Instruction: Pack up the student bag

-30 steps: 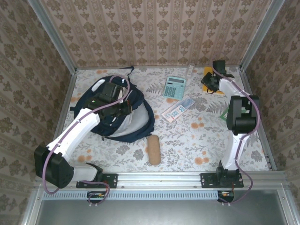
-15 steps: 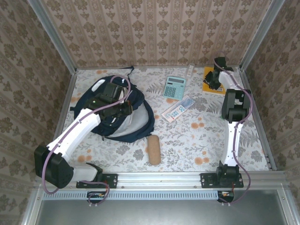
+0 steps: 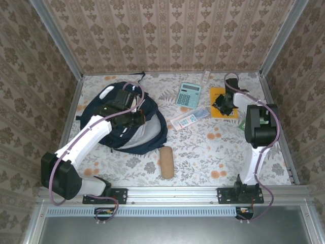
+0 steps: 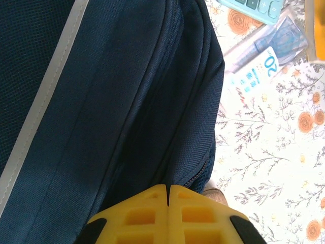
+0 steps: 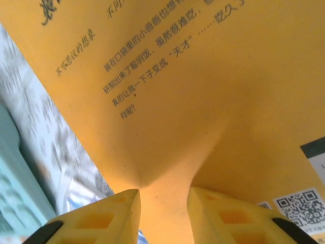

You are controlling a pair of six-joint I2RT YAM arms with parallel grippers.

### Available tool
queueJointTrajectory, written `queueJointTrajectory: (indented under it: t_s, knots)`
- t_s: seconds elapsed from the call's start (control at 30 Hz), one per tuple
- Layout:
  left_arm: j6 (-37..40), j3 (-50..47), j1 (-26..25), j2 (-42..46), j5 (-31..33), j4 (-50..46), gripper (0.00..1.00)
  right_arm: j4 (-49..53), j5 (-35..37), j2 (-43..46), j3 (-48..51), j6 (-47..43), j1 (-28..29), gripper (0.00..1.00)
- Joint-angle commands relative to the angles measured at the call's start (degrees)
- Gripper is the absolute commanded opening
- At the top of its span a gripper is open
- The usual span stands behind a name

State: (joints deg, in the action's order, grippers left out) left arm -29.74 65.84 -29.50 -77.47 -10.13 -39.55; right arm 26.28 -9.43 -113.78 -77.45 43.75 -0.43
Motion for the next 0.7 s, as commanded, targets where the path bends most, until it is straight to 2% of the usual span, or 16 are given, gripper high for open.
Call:
queueJointTrajectory:
  t_s: [0.0,0.23,0.5,0.63,0.67]
  knots:
    - [2.0,1.0,0.7,-0.5,-1.4,2.4,0.02,4.8,-0.6,3.9,8.3,2.3,3.2,0.33]
    - [3.4,1.4,0.9,-1.5,-2.8,2.4,0.02,2.3,-2.7,9.7,18.4,6.5,10.9,0.35]
    - [3.4,1.0,0.9,-1.8,-3.2,2.9,0.04,-0.8,-0.9,14.0,25.2,15.2,26.0,0.35]
    - [3.3,1.5,0.8,-1.6,-3.2,2.8,0.13,-2.1,-0.4,14.2,26.0,18.6,31.6,0.35]
    - [3.1,1.9,0.6,-1.7,-3.3,2.7,0.2,-2.1,-0.2,14.3,26.0,18.9,32.6,0.35]
